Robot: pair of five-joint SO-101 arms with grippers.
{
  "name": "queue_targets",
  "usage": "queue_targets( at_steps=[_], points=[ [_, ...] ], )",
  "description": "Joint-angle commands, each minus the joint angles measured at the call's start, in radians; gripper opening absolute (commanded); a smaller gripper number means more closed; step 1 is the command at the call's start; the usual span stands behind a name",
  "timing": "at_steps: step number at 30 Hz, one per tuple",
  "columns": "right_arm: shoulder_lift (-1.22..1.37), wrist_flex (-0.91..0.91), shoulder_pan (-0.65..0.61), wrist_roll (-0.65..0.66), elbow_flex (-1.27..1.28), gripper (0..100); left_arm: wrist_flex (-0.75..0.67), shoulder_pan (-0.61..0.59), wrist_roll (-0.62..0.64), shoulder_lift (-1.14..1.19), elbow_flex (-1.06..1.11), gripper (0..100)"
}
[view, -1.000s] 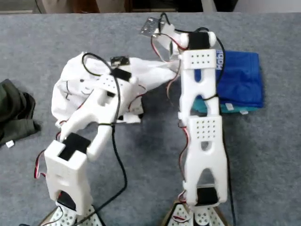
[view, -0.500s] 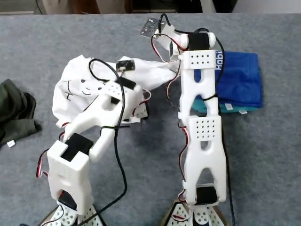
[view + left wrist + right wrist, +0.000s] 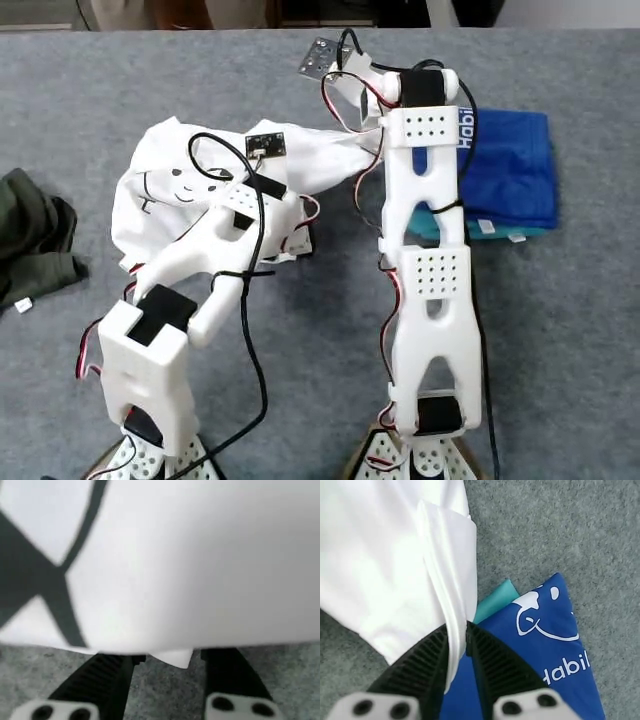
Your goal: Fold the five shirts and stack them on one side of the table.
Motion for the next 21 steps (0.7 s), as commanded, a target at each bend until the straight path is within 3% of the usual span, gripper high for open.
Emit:
queue_targets(
  at_steps=[1, 3, 7, 11, 17, 21],
  points=[
    [-0.021, -0.006, 0.016, 0.008, -0.042, 0.2, -0.031, 0.003, 0.002, -0.025, 0.002, 7],
    [-0.021, -0.006, 0.016, 0.006, -0.042, 0.2, -0.035, -0.011, 0.002, -0.025, 0.0, 1],
    [-0.021, -0.006, 0.016, 0.005, -0.042, 0.2, 0.011, -0.071, -0.118, -0.041, -0.038, 2],
    [-0.03, 0.002, 0.015, -0.012, -0.053, 0.2, 0.241, -0.14, -0.213, -0.088, -0.201, 2],
    [-0.097, 0.037, 0.015, -0.138, -0.113, 0.2, 0.555, -0.259, -0.411, -0.209, -0.434, 2],
    [-0.183, 0.037, -0.015, -0.155, 0.012, 0.2, 0.741, -0.33, -0.539, -0.332, -0.485, 2]
  ],
)
